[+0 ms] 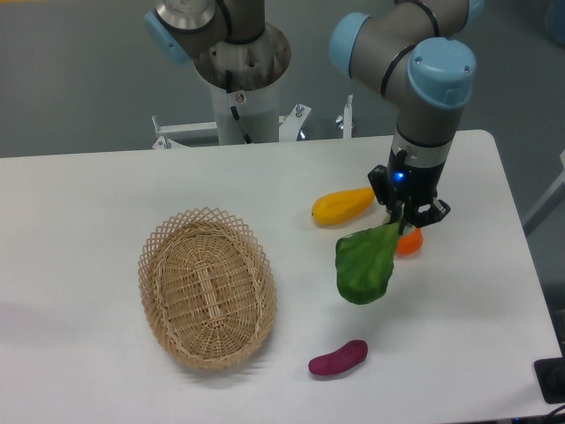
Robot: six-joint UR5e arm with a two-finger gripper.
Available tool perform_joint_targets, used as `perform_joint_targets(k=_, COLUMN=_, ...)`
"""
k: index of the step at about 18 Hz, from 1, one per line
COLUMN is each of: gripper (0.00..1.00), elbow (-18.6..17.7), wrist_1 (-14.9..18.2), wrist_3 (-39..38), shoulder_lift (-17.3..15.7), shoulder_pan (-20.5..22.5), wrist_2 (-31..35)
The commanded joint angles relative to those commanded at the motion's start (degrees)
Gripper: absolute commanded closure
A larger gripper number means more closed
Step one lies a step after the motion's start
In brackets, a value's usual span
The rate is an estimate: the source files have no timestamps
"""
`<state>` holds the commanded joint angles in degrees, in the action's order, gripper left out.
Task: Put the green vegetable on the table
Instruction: 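Hold the green bok choy in the gripper above the table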
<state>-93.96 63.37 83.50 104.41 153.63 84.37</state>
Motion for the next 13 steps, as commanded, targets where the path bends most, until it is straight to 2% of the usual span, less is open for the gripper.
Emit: perform_joint_targets(k=13, gripper=0.76, elbow=-0.53, wrist_1=-0.70, wrist_3=-1.14, shoulder_lift=0.88, shoulder_pan=-0.62, wrist_2=0.44)
